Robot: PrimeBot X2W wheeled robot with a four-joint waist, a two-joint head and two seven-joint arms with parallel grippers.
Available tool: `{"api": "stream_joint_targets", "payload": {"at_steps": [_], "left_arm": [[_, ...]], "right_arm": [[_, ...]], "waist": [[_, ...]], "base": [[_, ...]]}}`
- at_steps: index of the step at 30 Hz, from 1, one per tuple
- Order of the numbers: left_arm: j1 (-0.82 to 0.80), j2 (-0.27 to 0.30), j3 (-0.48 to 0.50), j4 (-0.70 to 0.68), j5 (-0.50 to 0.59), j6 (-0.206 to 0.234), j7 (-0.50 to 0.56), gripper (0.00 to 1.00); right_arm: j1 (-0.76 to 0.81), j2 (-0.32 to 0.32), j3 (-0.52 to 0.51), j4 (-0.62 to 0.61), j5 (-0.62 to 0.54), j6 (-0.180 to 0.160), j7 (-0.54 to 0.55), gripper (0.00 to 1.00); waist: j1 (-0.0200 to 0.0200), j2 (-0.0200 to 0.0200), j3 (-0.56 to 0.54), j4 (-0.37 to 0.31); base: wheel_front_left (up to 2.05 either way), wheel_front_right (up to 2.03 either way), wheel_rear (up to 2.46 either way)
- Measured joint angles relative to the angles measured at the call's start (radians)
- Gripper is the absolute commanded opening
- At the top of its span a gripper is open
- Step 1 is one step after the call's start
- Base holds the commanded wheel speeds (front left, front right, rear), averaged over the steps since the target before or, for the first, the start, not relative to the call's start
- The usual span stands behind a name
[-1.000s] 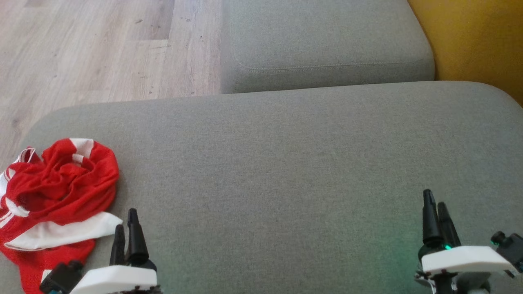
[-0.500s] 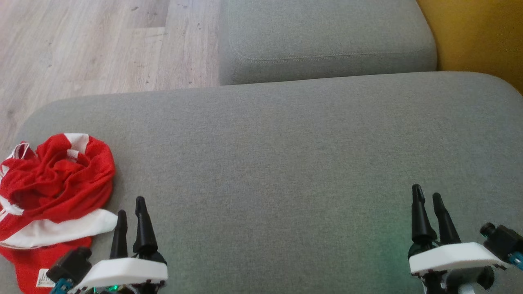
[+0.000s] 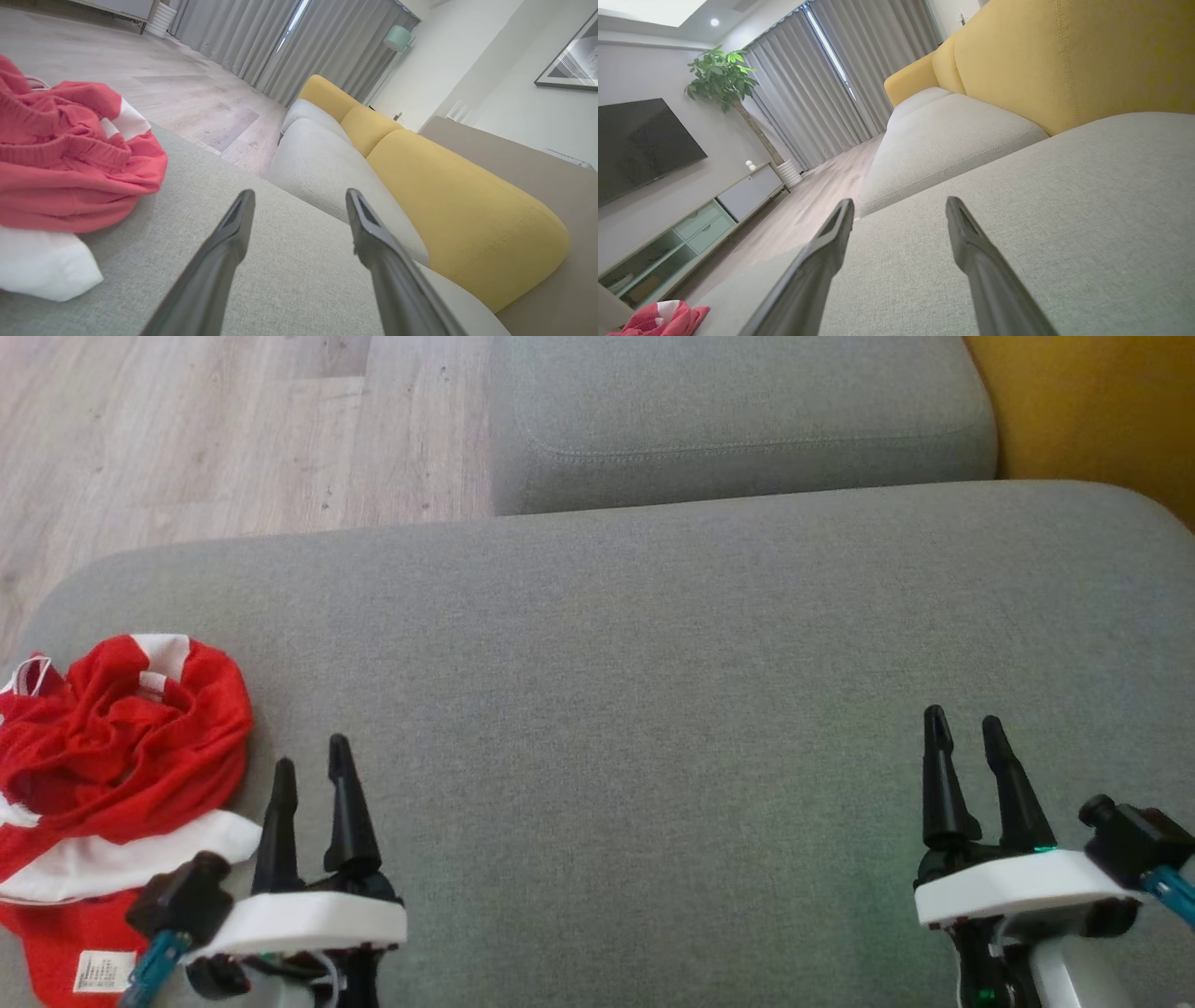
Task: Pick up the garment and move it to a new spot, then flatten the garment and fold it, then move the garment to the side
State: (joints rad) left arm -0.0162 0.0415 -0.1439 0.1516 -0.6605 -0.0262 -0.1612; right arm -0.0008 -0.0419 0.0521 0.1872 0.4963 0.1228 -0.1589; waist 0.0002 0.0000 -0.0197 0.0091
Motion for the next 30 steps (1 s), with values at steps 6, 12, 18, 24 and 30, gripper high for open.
{"api": "stream_joint_targets", "payload": {"at_steps": [6, 12, 18, 24, 30], "left_arm": [[0.000, 0.000, -0.022, -0.011, 0.069, 0.006, -0.016, 1.00], [0.000, 0.000, -0.042, -0.025, 0.145, 0.015, -0.035, 1.00], [0.000, 0.001, -0.057, -0.024, 0.212, 0.040, -0.052, 1.00], [0.000, 0.001, -0.081, 0.004, 0.276, 0.063, -0.069, 1.00], [0.000, 0.002, -0.094, 0.033, 0.331, 0.088, -0.088, 1.00]], "right_arm": [[0.000, 0.000, 0.006, -0.007, -0.067, 0.000, -0.017, 1.00], [0.000, 0.000, 0.021, -0.013, -0.149, 0.000, -0.037, 1.00], [0.000, 0.000, 0.032, -0.015, -0.226, 0.000, -0.053, 1.00], [0.000, 0.000, 0.037, -0.018, -0.305, 0.000, -0.071, 1.00], [0.001, 0.000, 0.030, -0.006, -0.360, 0.000, -0.089, 1.00]], "waist": [[-0.0001, 0.0000, 0.003, -0.002], [-0.0001, 0.0000, 0.004, -0.007], [-0.0001, 0.0000, 0.002, -0.005], [-0.0002, 0.0000, -0.001, 0.000], [-0.0002, 0.0000, -0.002, 0.005]], "base": [[0.00, 0.00, 0.00], [0.00, 0.00, 0.00], [0.00, 0.00, 0.00], [0.00, 0.00, 0.00], [0.00, 0.00, 0.00]]}}
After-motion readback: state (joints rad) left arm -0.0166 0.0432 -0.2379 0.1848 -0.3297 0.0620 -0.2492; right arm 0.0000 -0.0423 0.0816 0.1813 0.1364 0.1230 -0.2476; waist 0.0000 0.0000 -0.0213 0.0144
